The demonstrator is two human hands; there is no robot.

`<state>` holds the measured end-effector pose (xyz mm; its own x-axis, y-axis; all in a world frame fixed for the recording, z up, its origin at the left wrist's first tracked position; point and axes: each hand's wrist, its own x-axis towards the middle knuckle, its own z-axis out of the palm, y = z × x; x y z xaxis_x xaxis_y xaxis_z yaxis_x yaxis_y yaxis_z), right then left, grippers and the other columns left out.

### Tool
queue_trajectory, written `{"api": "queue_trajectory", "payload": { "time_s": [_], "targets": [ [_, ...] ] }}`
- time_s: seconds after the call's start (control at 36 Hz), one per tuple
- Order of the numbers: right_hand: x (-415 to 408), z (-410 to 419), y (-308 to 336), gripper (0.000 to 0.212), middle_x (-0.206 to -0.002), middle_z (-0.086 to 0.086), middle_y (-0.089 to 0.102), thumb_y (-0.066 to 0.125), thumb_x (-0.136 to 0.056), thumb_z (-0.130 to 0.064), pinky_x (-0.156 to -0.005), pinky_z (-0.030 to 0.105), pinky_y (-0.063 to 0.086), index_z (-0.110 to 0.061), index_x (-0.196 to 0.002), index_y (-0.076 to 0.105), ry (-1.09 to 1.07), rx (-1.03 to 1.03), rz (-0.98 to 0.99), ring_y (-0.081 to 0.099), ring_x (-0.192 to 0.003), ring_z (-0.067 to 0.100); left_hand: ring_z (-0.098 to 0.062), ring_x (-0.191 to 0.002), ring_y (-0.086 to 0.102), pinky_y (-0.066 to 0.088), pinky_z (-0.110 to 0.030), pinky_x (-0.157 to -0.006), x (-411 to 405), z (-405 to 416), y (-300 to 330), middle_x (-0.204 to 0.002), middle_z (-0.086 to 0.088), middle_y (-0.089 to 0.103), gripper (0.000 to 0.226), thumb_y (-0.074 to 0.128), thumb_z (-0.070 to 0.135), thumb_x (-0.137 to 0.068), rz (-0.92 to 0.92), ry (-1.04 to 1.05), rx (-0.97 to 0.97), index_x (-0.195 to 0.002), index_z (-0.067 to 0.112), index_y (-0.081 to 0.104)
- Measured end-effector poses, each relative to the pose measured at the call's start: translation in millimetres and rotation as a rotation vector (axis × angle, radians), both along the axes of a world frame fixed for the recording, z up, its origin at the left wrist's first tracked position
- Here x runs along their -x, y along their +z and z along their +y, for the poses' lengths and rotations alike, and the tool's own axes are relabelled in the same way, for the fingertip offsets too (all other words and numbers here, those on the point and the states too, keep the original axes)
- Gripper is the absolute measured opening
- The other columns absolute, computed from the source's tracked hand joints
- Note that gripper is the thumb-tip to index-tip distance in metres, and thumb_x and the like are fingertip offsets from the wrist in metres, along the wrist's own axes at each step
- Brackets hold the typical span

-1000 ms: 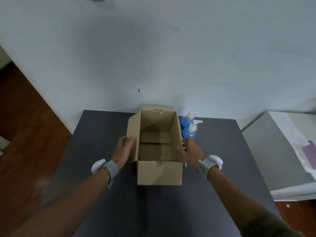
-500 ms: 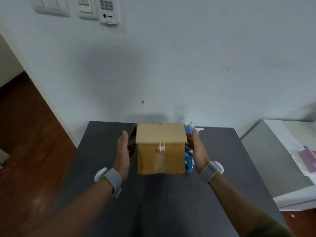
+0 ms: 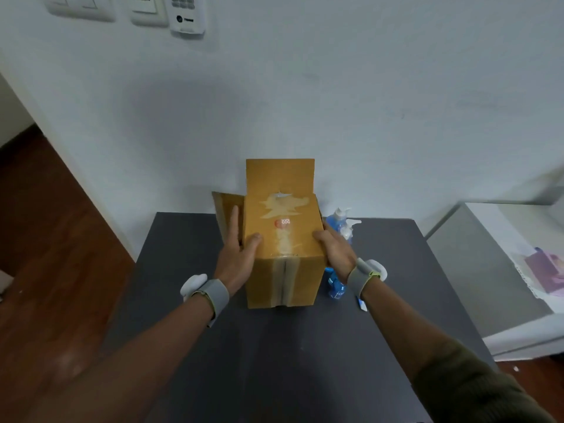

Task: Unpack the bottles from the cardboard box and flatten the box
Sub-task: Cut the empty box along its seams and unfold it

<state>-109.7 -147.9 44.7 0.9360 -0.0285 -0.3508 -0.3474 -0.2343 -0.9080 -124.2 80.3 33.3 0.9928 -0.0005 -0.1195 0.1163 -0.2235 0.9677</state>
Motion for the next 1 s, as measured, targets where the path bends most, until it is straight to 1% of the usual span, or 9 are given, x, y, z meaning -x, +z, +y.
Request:
{"api": "queue_trajectory", "payload": {
  "time_s": [0.11, 0.22, 0.39, 0.5, 0.56, 0.64, 0.78, 0.89, 1.0],
  "targets": [
    [-6, -16, -41, 0.083, -0.153, -0.011, 0.040, 0.055, -0.076, -0.066, -0.110, 0.052, 0.040, -0.055, -0.148, 0.015, 0.047, 0.042, 0.060, 0.047, -0.133, 0.022, -0.027, -0.138, 0.039, 0.035, -0.044, -0.109, 2, -2, -16, -0.161, 0.005, 0.027, 0.057, 0.038, 0.045, -0.105, -0.005, -0.065, -0.217, -0.149, 0.065, 0.007],
    [2, -12, -25, 0.098, -0.161, -0.007, 0.023, 0.061, -0.082, -0.061, -0.114, 0.049, 0.036, -0.041, -0.155, -0.003, 0.060, 0.093, -0.010, 0.036, -0.141, 0.023, -0.030, -0.127, 0.046, 0.042, -0.054, -0.106, -1, -3, -22, -0.155, -0.004, 0.032, 0.049, 0.028, 0.057, -0.099, 0.013, -0.075, -0.383, -0.144, 0.070, 0.012],
    [-1, -35, -12, 0.065, -0.151, -0.002, 0.040, 0.051, -0.094, -0.054, -0.105, 0.035, 0.039, -0.026, -0.150, 0.032, -0.013, 0.483, -0.387, 0.043, -0.133, 0.015, -0.027, -0.116, 0.055, 0.051, -0.041, -0.092, -1, -6, -35, -0.152, -0.001, 0.041, 0.048, 0.028, 0.060, -0.101, -0.081, -0.030, -0.510, -0.146, 0.067, 0.012],
    [-6, -54, -13, 0.028, -0.110, -0.003, 0.061, 0.046, -0.096, -0.040, -0.079, 0.034, 0.050, -0.024, -0.113, 0.059, -0.274, 0.524, -0.532, 0.059, -0.094, 0.013, -0.024, -0.107, 0.058, 0.053, -0.039, -0.086, 0, -9, -36, -0.145, -0.002, 0.048, 0.050, 0.028, 0.058, -0.100, -0.107, 0.009, -0.526, -0.148, 0.064, 0.014],
    [-10, -66, -20, 0.018, -0.090, 0.002, 0.062, 0.045, -0.095, -0.028, -0.068, 0.034, 0.046, -0.017, -0.095, 0.059, -0.372, 0.520, -0.488, 0.058, -0.080, 0.019, -0.022, -0.100, 0.059, 0.054, -0.039, -0.082, -1, -10, -37, -0.138, -0.002, 0.053, 0.051, 0.027, 0.060, -0.098, -0.104, 0.033, -0.534, -0.148, 0.064, 0.016],
    [-13, -87, -47, 0.013, -0.083, 0.005, 0.061, 0.047, -0.095, -0.017, -0.066, 0.029, 0.038, -0.011, -0.095, 0.059, -0.447, 0.564, -0.280, 0.059, -0.078, 0.028, -0.021, -0.095, 0.060, 0.056, -0.039, -0.079, 0, -12, -36, -0.130, -0.001, 0.057, 0.051, 0.026, 0.061, -0.097, -0.096, 0.042, -0.547, -0.146, 0.066, 0.016],
    [-5, -102, -105, 0.018, -0.105, 0.016, 0.065, 0.053, -0.092, -0.015, -0.078, 0.038, 0.049, -0.009, -0.108, 0.060, -0.327, 0.674, -0.002, 0.062, -0.095, 0.035, -0.026, -0.110, 0.057, 0.054, -0.046, -0.089, 3, -12, -35, -0.143, 0.001, 0.049, 0.049, 0.030, 0.057, -0.100, -0.090, 0.048, -0.539, -0.146, 0.066, 0.016],
    [0, -113, -142, 0.039, -0.123, 0.021, 0.063, 0.062, -0.088, -0.017, -0.093, 0.047, 0.051, -0.007, -0.124, 0.055, 0.004, 0.827, 0.257, 0.061, -0.109, 0.040, -0.026, -0.110, 0.056, 0.053, -0.042, -0.089, 2, -9, -38, -0.145, 0.000, 0.047, 0.050, 0.031, 0.056, -0.101, -0.098, 0.042, -0.541, -0.148, 0.063, 0.015],
    [13, -115, -157, 0.057, -0.130, 0.020, 0.060, 0.066, -0.084, -0.019, -0.097, 0.046, 0.047, -0.010, -0.137, 0.047, 0.123, 0.906, 0.269, 0.057, -0.117, 0.041, -0.027, -0.114, 0.056, 0.051, -0.039, -0.088, 2, -9, -40, -0.146, 0.000, 0.047, 0.050, 0.032, 0.054, -0.102, -0.111, 0.041, -0.555, -0.149, 0.062, 0.016]
  ]
}}
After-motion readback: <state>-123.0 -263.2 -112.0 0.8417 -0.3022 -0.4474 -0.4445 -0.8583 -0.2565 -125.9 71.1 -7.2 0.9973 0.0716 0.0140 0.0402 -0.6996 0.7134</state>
